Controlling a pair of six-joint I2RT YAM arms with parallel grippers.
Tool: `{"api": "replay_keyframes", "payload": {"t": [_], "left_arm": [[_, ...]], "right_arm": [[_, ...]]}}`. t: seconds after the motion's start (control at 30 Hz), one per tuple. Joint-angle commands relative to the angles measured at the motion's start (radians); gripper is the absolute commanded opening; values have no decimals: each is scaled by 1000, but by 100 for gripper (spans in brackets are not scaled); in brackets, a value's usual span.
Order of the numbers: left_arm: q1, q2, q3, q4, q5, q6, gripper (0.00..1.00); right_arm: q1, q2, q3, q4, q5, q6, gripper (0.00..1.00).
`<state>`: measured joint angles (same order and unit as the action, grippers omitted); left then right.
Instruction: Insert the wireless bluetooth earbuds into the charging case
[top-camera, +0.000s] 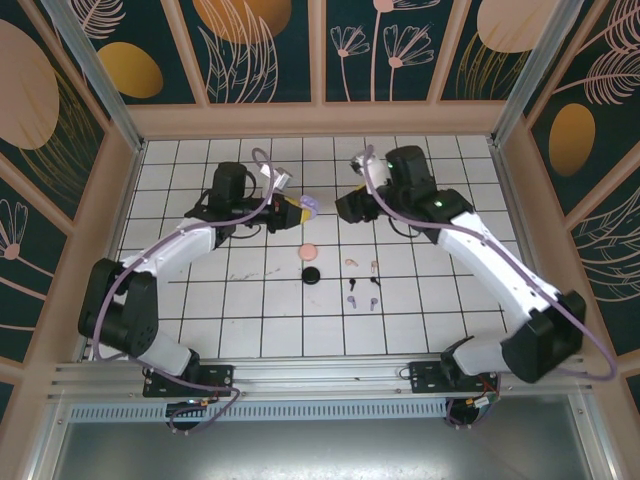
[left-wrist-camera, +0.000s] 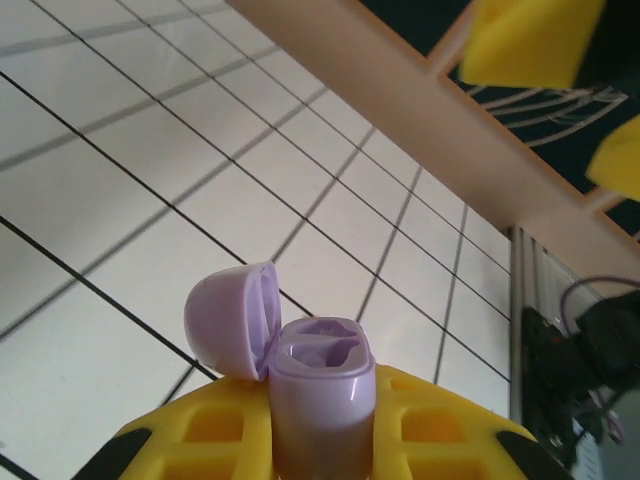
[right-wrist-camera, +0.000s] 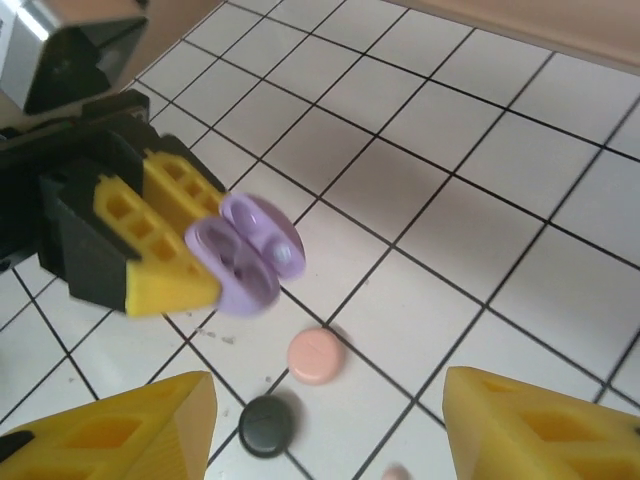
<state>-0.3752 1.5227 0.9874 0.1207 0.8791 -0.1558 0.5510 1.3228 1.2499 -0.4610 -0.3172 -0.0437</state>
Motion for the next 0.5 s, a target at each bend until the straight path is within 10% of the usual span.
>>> {"api": "replay_keyframes", "payload": {"t": [0.0, 0.47], "left_arm": [[-2, -102, -95, 233, -118, -93, 0], [-6, -368, -418, 636, -414, -107, 0]], "right_arm": [[9, -49, -85, -67, 68, 158, 62], [276, -15, -362, -108, 282, 450, 57]]}}
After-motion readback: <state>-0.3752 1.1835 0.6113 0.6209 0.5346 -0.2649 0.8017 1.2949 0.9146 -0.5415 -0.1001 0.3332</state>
